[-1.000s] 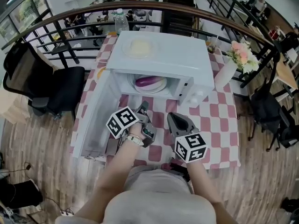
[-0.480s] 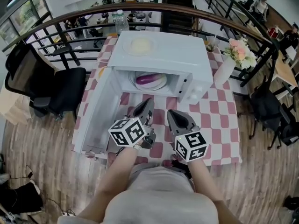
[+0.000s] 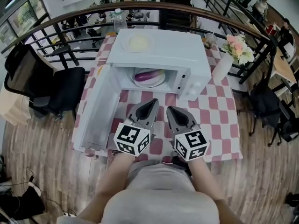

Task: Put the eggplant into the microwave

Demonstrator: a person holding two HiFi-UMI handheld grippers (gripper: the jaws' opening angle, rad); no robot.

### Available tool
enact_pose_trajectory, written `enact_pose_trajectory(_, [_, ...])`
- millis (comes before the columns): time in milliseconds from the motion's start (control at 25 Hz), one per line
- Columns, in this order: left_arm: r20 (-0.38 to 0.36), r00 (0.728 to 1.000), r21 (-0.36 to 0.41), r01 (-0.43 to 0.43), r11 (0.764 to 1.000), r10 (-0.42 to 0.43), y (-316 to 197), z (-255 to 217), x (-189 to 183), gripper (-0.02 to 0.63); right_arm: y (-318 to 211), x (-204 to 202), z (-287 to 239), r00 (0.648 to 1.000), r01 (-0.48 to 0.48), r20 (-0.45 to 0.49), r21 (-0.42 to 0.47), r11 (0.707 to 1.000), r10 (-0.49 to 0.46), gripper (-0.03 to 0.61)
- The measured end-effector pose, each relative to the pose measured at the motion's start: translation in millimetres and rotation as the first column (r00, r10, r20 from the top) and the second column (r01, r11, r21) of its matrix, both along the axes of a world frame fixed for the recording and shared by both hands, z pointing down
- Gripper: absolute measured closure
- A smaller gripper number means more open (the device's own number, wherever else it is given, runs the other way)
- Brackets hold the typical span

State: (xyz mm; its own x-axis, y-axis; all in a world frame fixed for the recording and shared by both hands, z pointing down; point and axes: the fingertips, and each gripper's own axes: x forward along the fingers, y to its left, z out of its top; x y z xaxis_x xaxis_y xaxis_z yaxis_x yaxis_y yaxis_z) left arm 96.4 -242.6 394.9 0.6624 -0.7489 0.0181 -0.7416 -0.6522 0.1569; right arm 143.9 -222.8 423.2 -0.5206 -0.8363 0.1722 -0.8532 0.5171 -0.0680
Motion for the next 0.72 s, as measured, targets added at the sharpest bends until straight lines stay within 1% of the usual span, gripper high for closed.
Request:
enact_pose_trajectory(120, [0.031, 0.999, 0.033, -0.025, 0.999, 0.024, 7, -6, 7, 0.612, 2, -2, -4, 1.000, -0.003, 0.005, 0.021, 1.000, 0.003, 0.555])
enact_pose_trajectory(280, [0.078, 0.996, 0.070, -0.039, 0.997, 0.033, 14, -8, 11, 0.612, 7, -5, -11, 1.000, -0.011, 0.017, 0.063, 0.998, 0.010, 0.554])
enact_pose_trajectory(520, [0.093, 0.995, 0.072, -0.041, 0.997, 0.034, 20, -6, 9, 0.612, 15, -8, -15, 1.000, -0.017, 0.018, 0.106, 0.994, 0.015, 0.554])
enact_pose_trajectory(720, [0.083, 0.996, 0.063, -0.042, 0.997, 0.037, 21, -3, 9, 0.612, 18, -9, -19, 1.000, -0.013, 0.002, 0.132, 0.991, 0.013, 0.555])
